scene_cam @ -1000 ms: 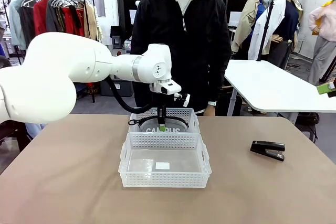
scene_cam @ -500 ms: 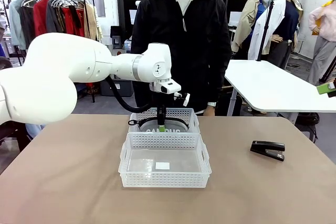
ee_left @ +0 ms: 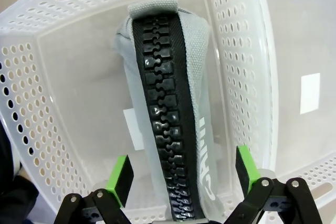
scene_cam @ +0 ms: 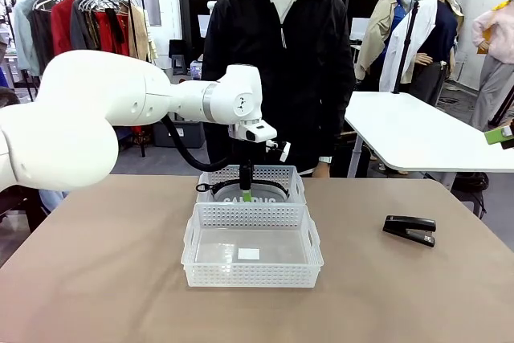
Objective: Distribute items into two baskets.
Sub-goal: Place the picked Pencil pouch into the Organizing basket as instructed by the person, then pick up the Stapler that the person points to.
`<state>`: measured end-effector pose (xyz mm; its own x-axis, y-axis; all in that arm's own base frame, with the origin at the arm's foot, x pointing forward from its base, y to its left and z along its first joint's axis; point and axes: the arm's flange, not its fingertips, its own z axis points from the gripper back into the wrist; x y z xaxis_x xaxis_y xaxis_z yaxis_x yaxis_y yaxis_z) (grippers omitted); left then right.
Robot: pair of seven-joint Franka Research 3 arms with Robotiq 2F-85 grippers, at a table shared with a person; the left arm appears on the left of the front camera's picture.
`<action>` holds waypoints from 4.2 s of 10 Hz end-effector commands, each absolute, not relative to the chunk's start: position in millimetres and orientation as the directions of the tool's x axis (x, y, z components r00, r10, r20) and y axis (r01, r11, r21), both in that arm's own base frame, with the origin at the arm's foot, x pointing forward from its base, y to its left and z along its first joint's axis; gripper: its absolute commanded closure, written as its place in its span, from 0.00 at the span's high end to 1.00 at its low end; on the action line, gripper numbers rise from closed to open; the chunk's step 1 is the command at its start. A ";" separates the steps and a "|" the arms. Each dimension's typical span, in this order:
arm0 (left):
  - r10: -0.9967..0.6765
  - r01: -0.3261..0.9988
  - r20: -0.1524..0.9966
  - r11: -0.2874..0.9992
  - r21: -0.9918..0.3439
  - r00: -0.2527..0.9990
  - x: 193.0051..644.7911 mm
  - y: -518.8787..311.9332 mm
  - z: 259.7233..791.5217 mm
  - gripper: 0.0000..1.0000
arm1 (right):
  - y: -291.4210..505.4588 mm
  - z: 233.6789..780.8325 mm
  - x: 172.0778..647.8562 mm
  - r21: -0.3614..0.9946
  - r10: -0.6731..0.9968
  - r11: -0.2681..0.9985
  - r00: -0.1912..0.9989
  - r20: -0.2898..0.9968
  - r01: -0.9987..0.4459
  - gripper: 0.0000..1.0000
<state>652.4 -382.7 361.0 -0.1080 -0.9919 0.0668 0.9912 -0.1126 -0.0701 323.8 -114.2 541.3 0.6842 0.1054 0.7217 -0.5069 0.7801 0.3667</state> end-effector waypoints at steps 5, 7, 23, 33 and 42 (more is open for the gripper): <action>-0.989 0.989 0.072 -0.132 -0.069 -0.127 649.8 -378.8 399.6 1.00 | -114.1 542.0 324.8 0.368 0.104 0.768 0.670 0.735 -0.523 1.00; -0.991 0.992 0.069 -0.114 -0.048 -0.110 650.7 -380.6 394.0 1.00 | -114.1 542.0 324.8 0.368 0.104 0.768 0.670 0.735 -0.523 1.00; -0.997 0.996 0.044 0.054 -0.064 0.057 627.4 -351.7 433.5 1.00 | -114.1 542.0 324.8 0.368 0.104 0.768 0.670 0.735 -0.523 1.00; -0.618 0.751 0.522 0.656 -0.068 0.588 470.4 -39.9 549.2 1.00 | -114.1 542.0 324.8 0.368 0.104 0.768 0.670 0.735 -0.523 1.00; -0.441 0.749 0.736 0.649 -0.133 0.513 391.7 42.1 492.9 1.00 | -114.1 542.0 324.8 0.368 0.104 0.768 0.670 0.735 -0.523 1.00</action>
